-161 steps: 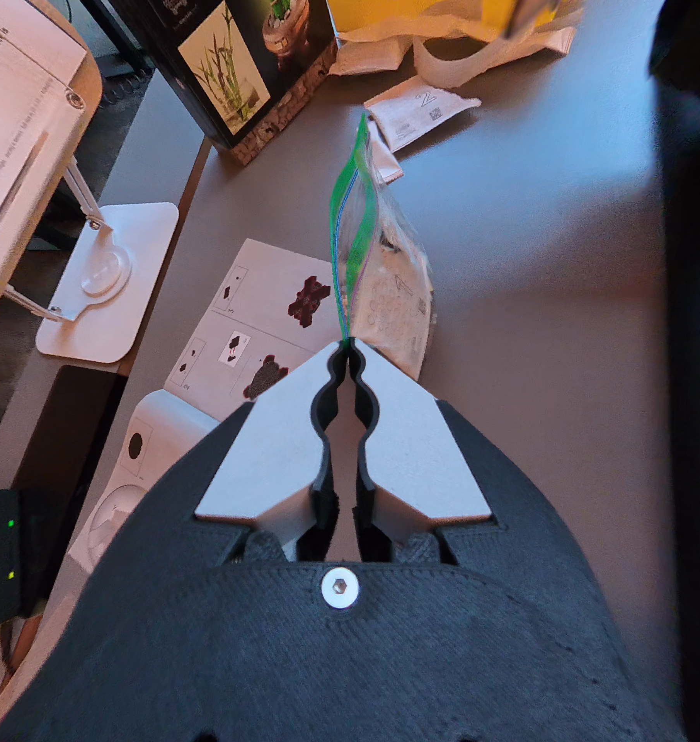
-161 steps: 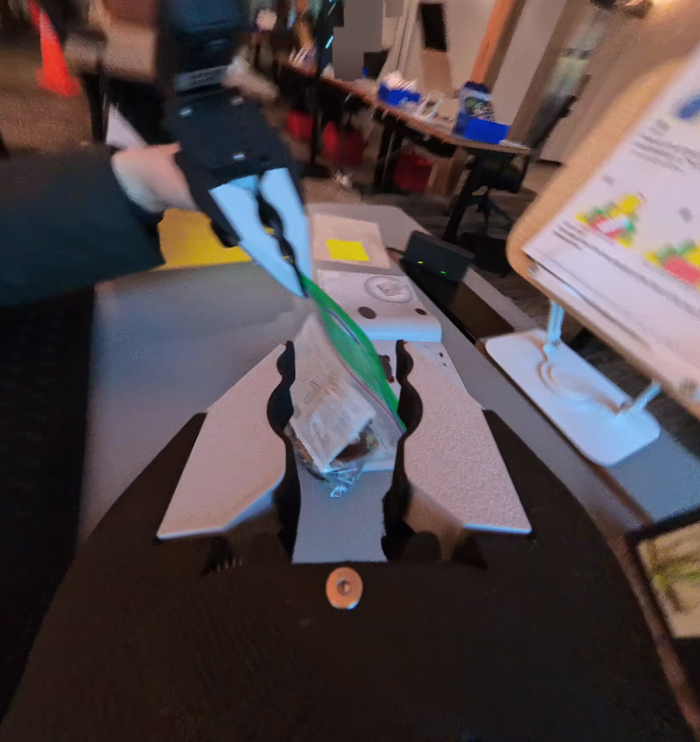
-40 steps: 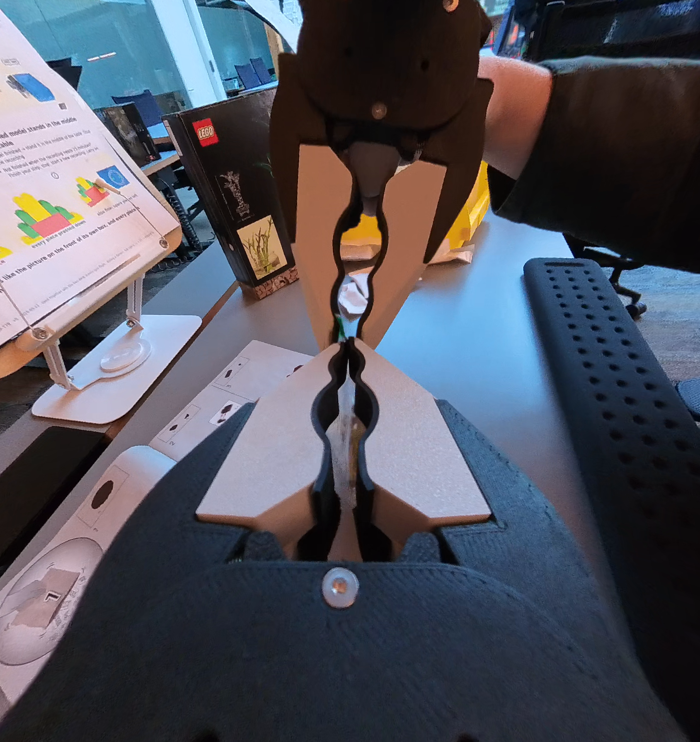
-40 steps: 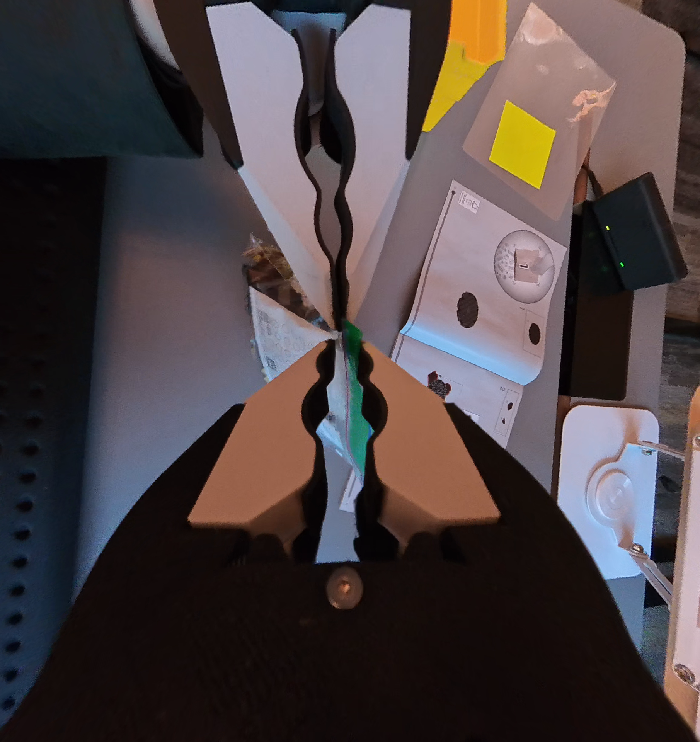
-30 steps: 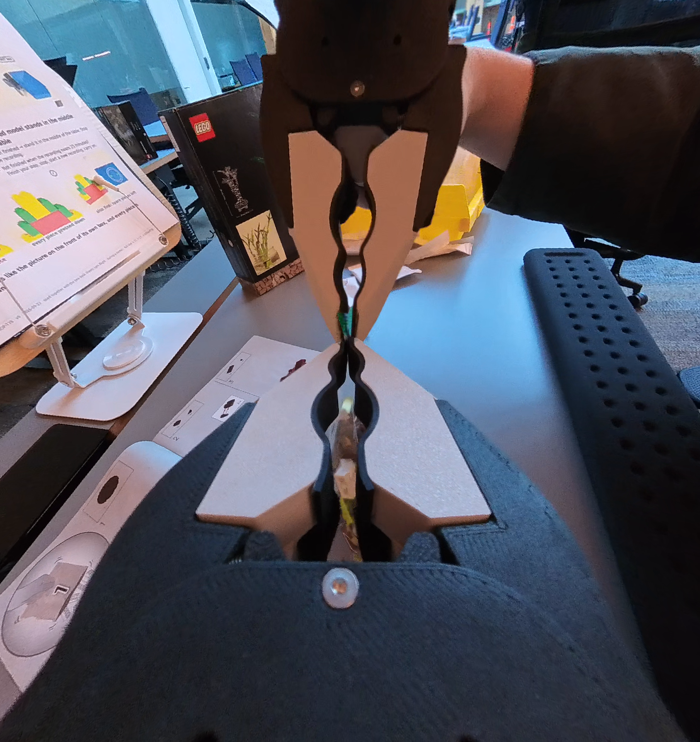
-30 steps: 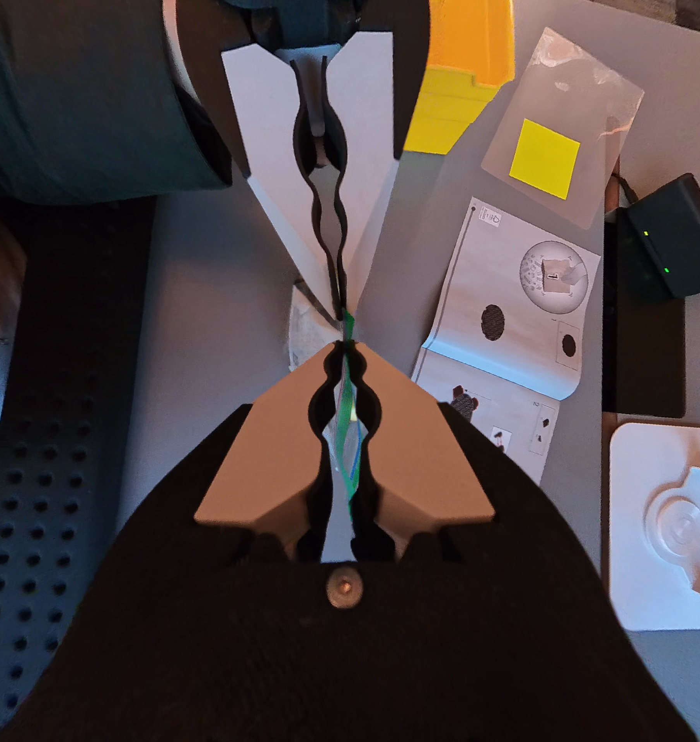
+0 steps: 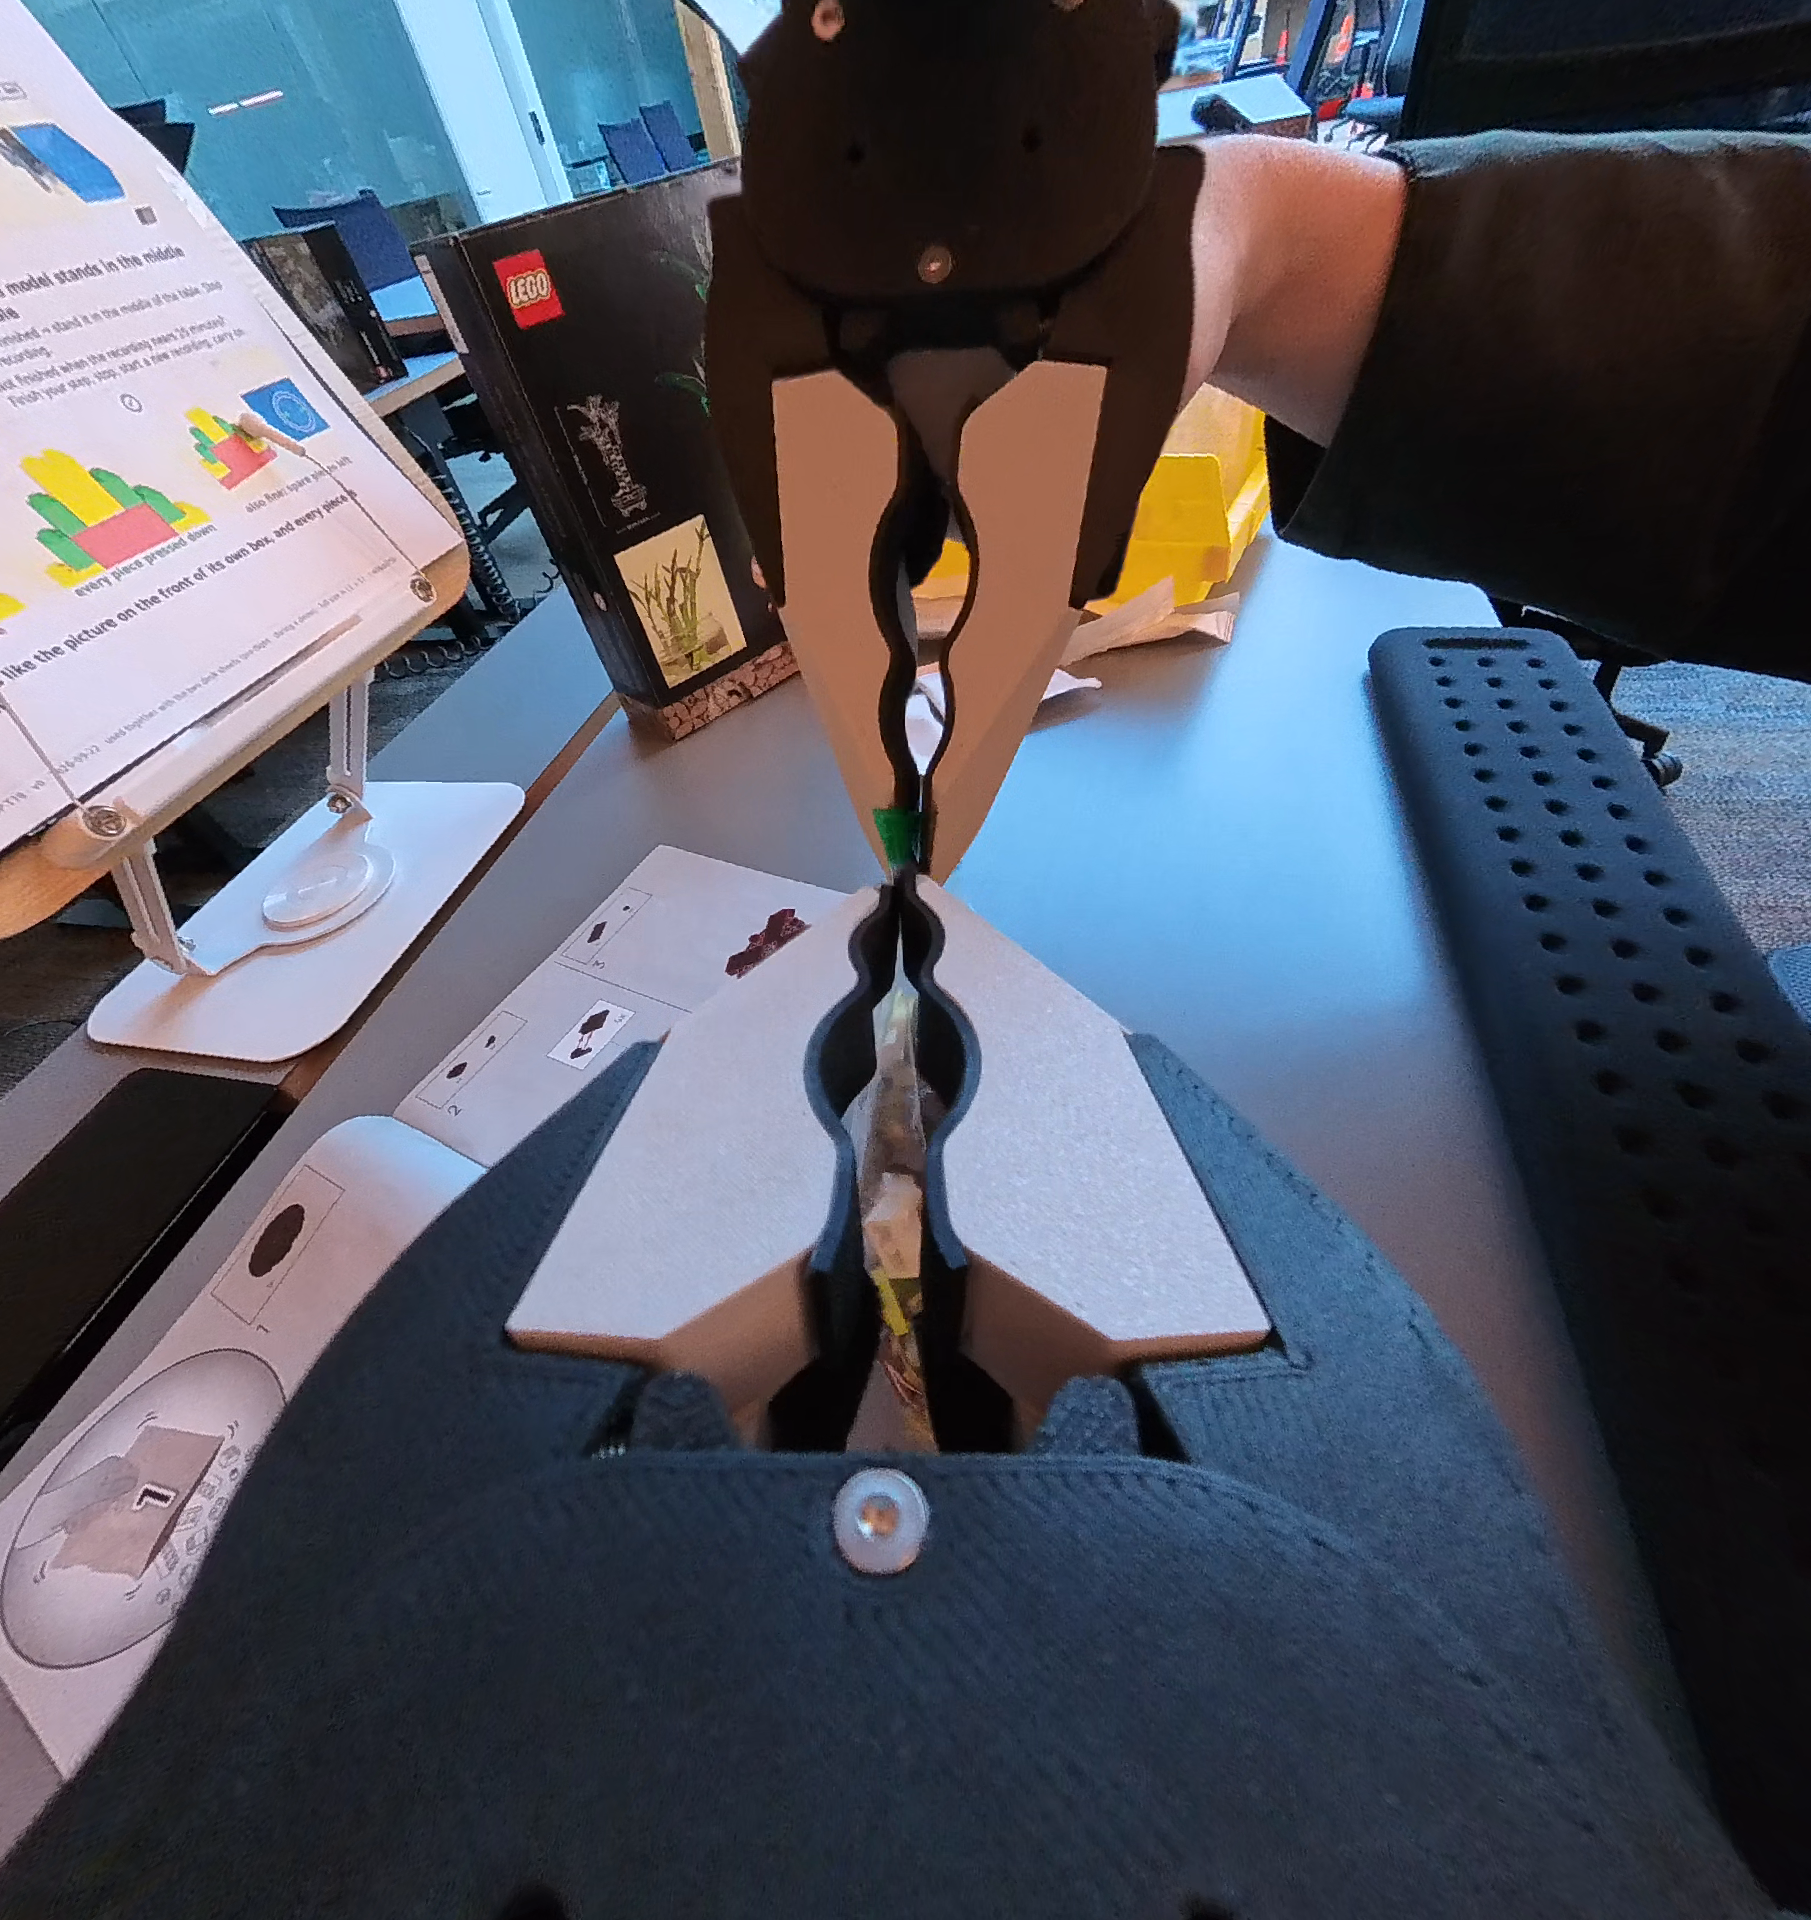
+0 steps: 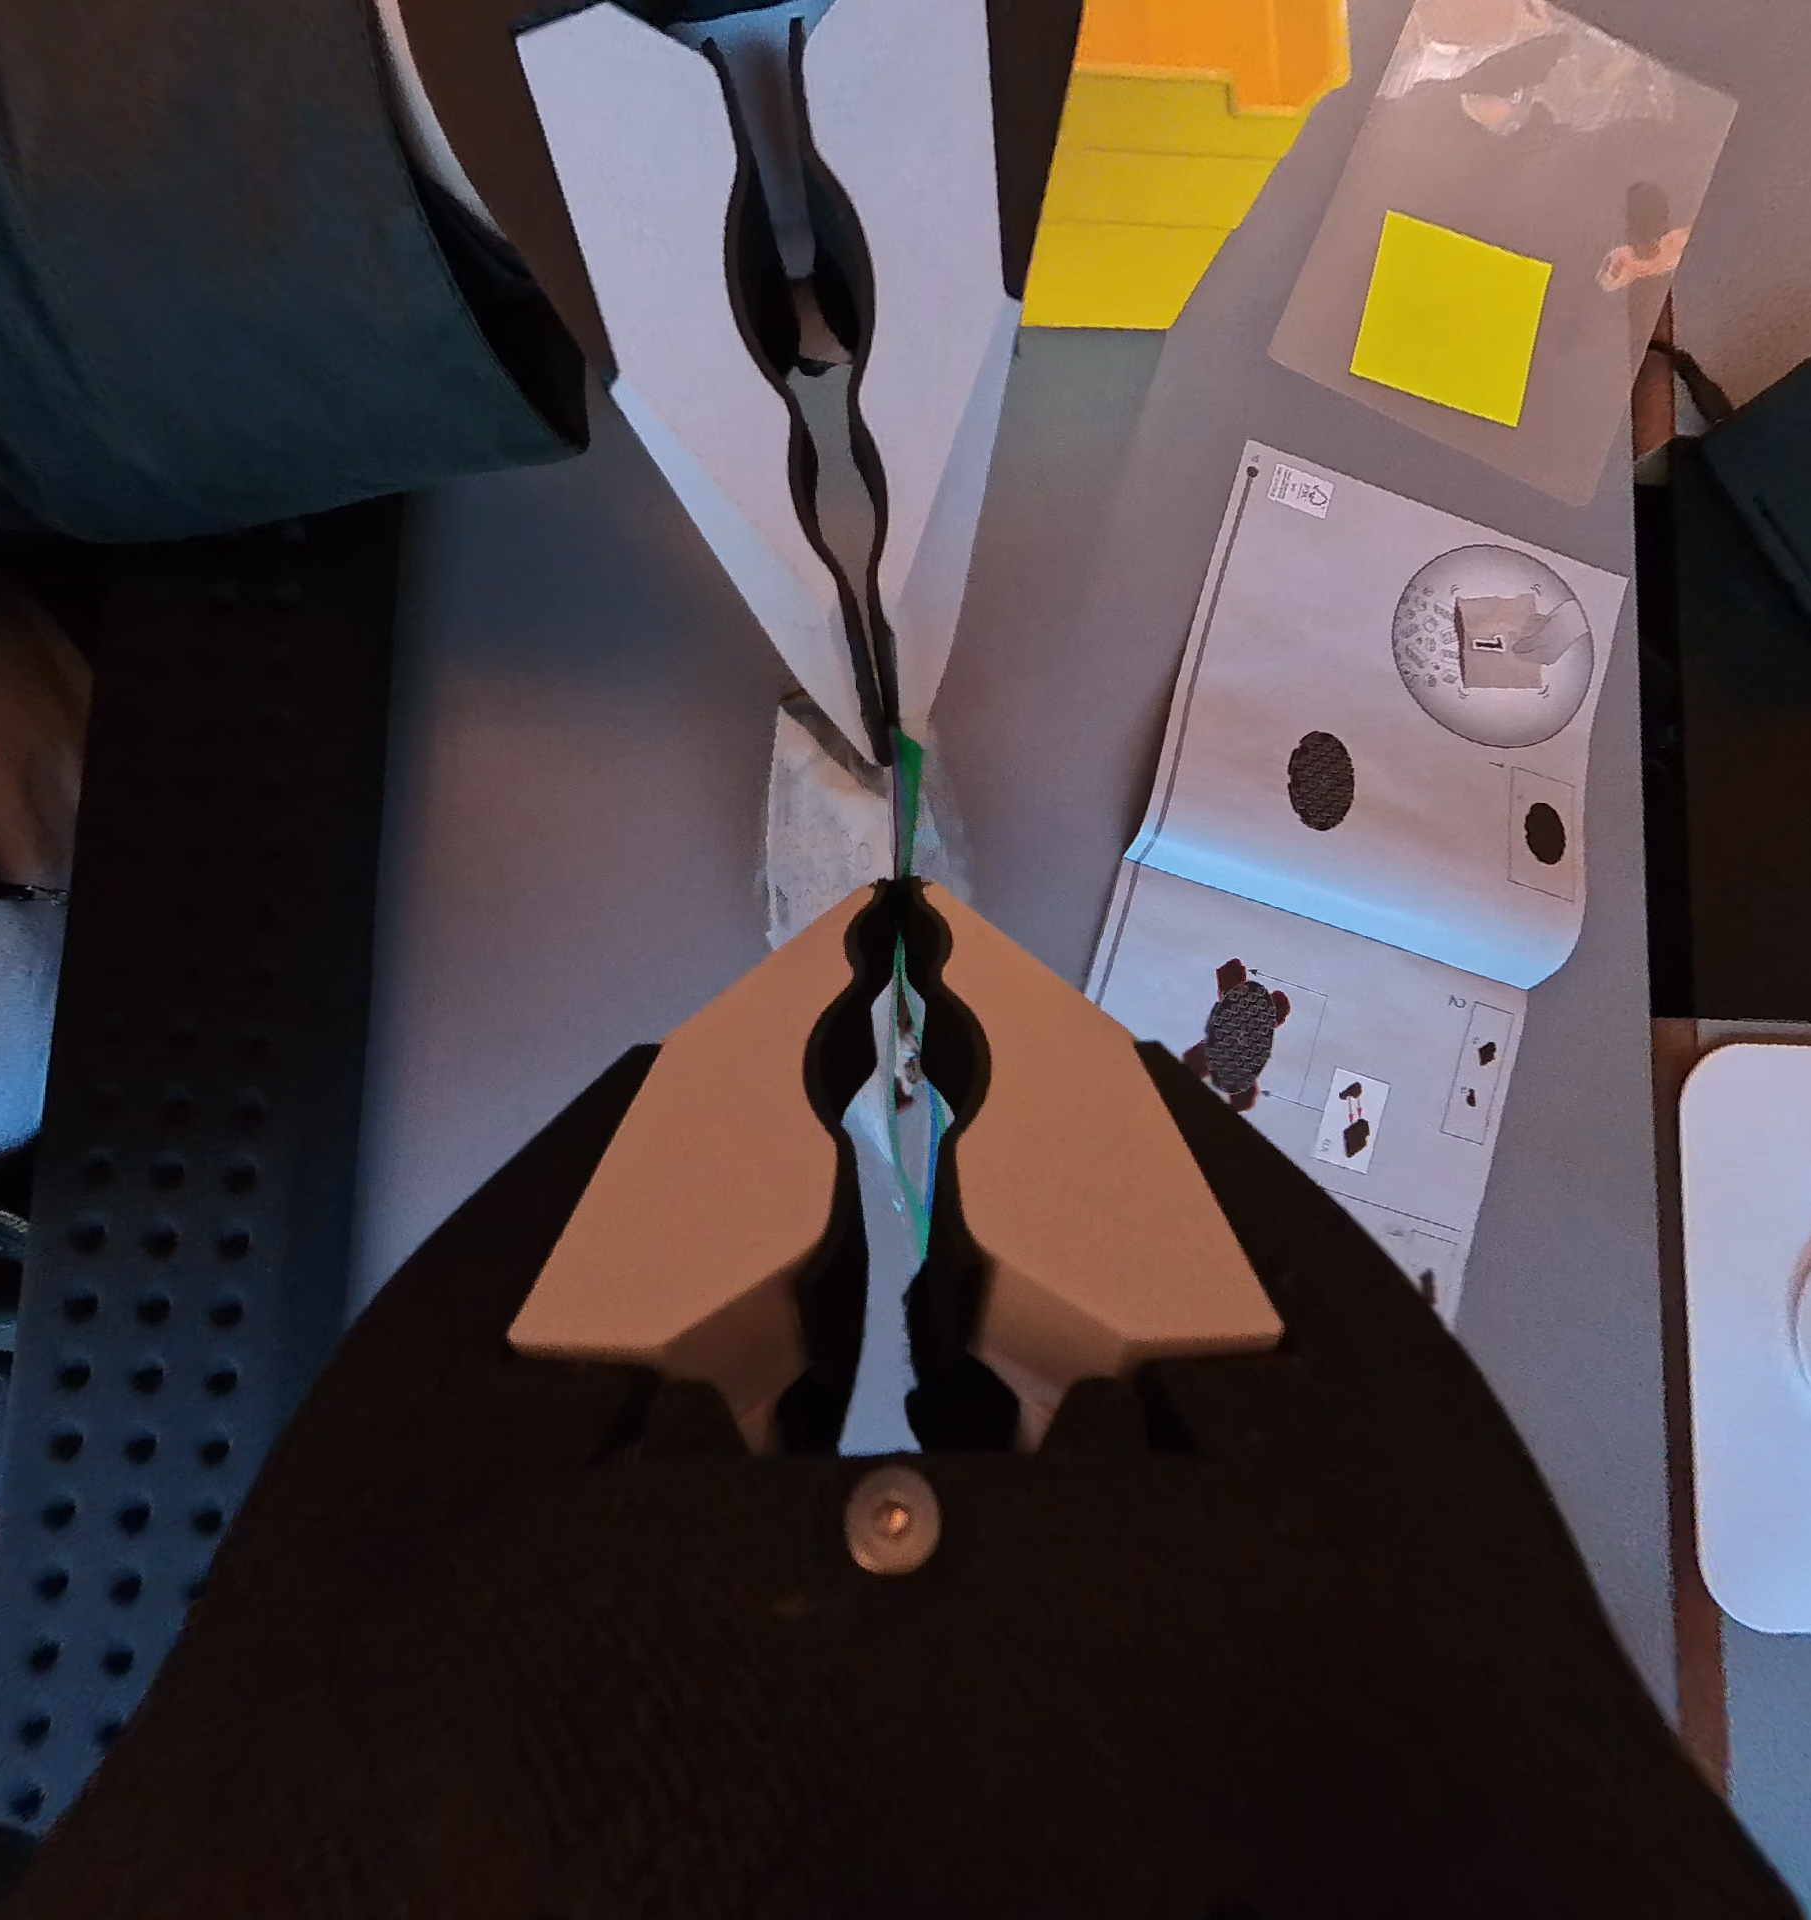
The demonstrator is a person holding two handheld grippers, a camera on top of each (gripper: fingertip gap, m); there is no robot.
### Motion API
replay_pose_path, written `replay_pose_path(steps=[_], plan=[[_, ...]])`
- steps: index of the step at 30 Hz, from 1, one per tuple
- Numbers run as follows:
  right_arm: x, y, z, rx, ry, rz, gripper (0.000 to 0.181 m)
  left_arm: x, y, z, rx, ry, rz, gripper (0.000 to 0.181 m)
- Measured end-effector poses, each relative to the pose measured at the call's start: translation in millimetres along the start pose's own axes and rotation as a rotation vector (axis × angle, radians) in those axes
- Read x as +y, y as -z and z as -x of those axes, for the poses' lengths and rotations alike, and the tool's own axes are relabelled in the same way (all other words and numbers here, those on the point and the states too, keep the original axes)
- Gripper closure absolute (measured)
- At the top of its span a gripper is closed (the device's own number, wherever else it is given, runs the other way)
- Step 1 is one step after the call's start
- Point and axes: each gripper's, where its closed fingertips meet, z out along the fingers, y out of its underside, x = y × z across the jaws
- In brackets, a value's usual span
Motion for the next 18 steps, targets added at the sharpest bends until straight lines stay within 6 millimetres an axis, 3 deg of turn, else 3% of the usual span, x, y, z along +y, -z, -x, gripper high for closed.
replay_pose_path(steps=[18], plan=[[12.3,-0.7,-11.2,0.023,-0.040,-0.034,0.180,3.1,0.7,3.9,-0.013,0.009,0.002,0.181]])
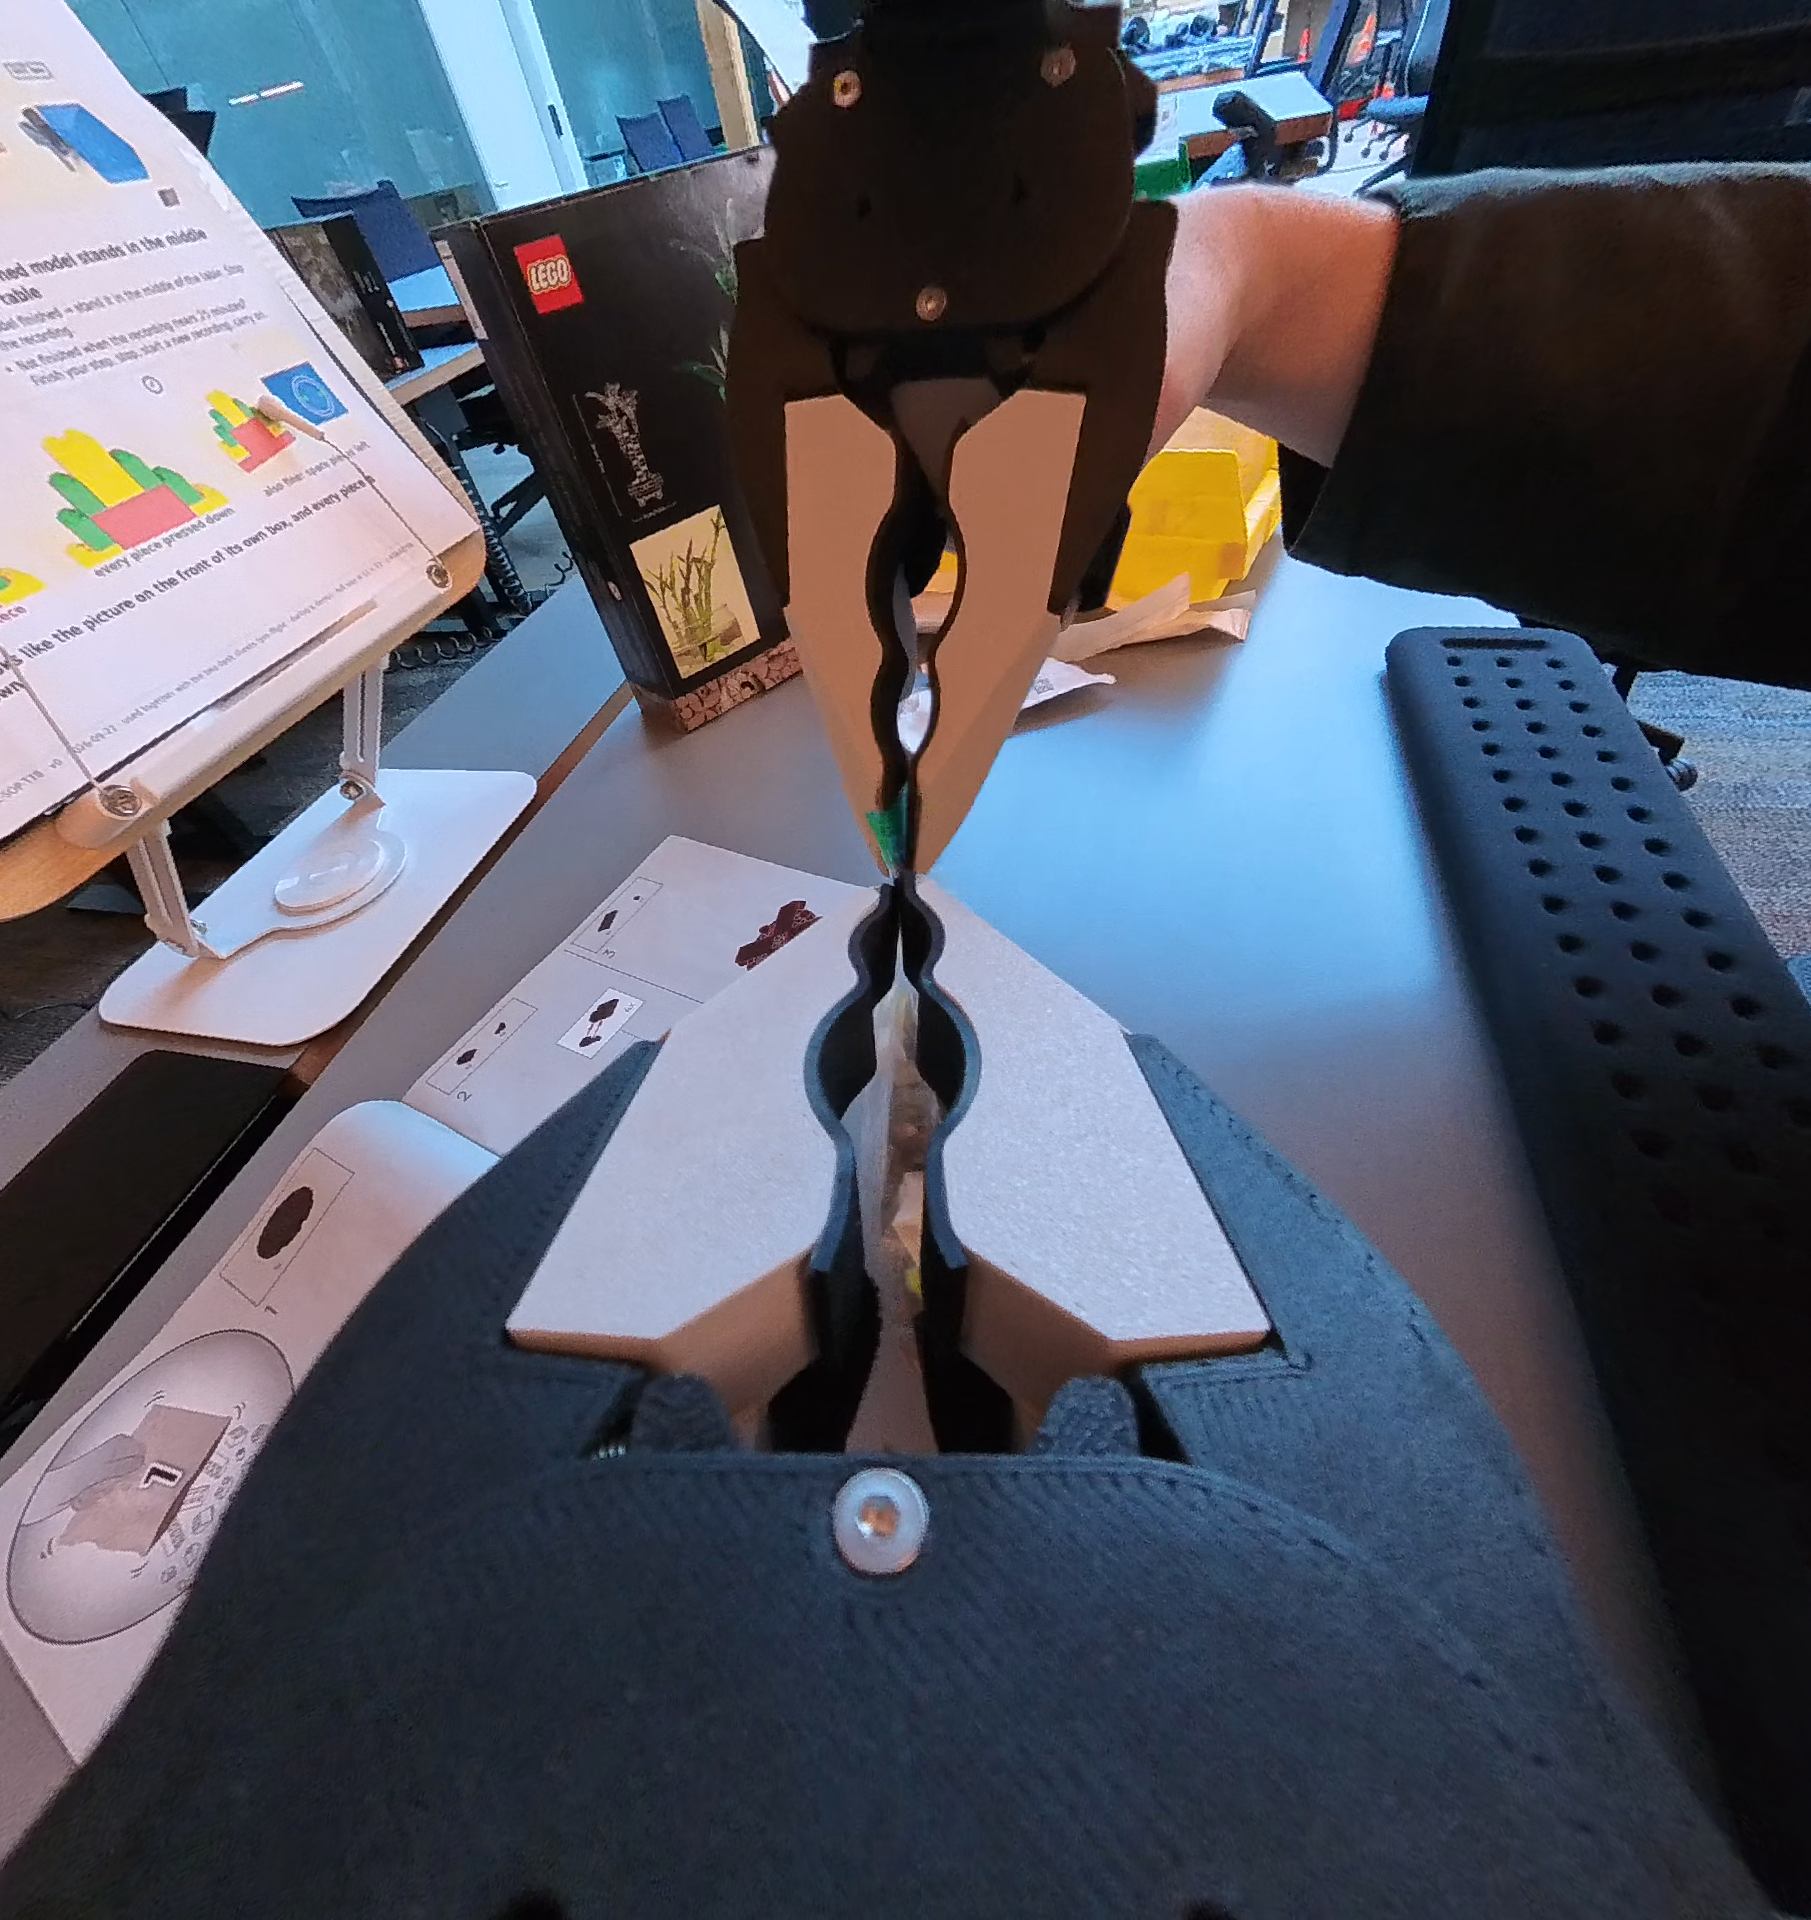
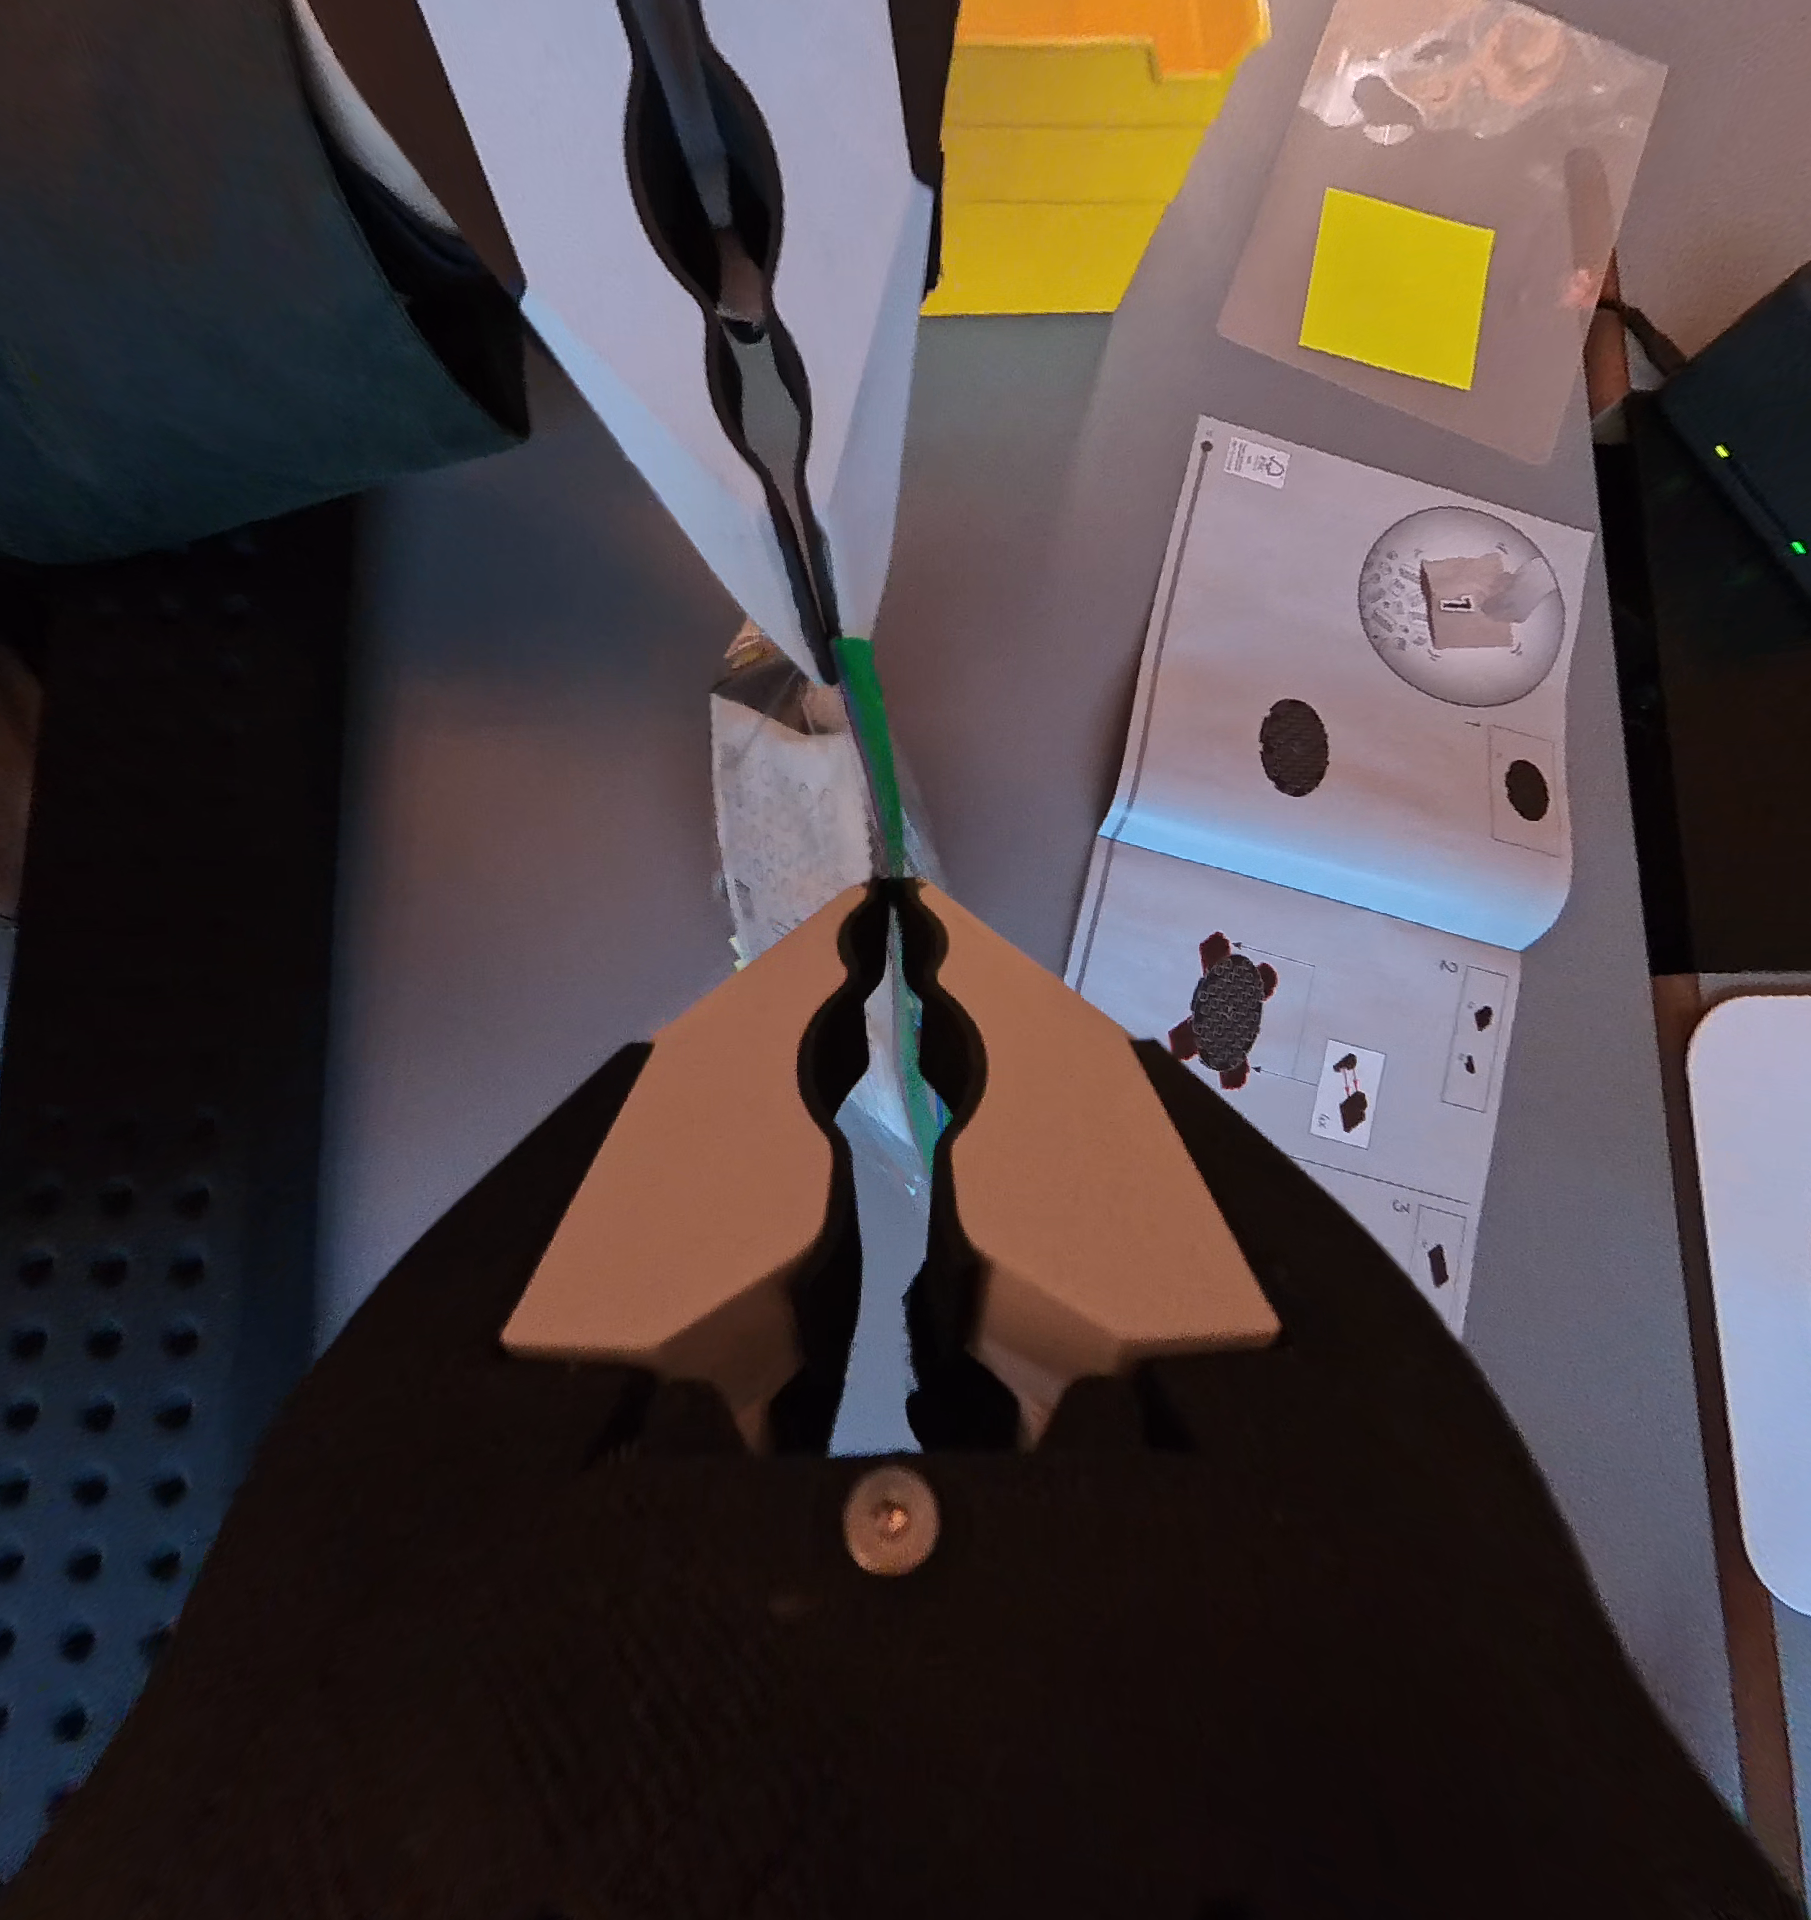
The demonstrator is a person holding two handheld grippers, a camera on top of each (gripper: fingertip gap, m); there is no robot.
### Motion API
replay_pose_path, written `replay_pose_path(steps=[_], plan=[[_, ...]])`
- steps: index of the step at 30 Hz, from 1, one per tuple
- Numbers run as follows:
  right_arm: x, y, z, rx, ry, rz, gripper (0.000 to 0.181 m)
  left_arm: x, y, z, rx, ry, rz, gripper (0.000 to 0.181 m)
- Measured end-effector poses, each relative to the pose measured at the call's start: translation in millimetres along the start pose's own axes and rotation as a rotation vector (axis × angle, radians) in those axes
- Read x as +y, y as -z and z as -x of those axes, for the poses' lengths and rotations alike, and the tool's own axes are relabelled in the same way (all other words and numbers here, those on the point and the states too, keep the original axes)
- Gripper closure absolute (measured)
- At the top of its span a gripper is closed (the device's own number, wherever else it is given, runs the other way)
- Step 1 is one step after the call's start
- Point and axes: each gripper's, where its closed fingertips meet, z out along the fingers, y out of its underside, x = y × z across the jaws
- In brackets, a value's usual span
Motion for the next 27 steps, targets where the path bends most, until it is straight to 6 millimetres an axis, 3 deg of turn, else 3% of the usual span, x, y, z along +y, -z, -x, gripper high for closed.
replay_pose_path(steps=[9,16,27], plan=[[0.3,-0.1,0.1,0.012,0.039,0.003,0.181,1.1,0.2,1.3,-0.001,0.010,-0.003,0.181],[0.7,-3.3,-0.2,0.035,0.059,0.021,0.181,-2.9,-4.6,2.5,0.025,0.152,-0.057,0.171],[2.7,-8.9,-0.1,0.034,0.066,0.043,0.181,24.1,-18.3,6.3,0.014,0.145,0.059,0.179]])
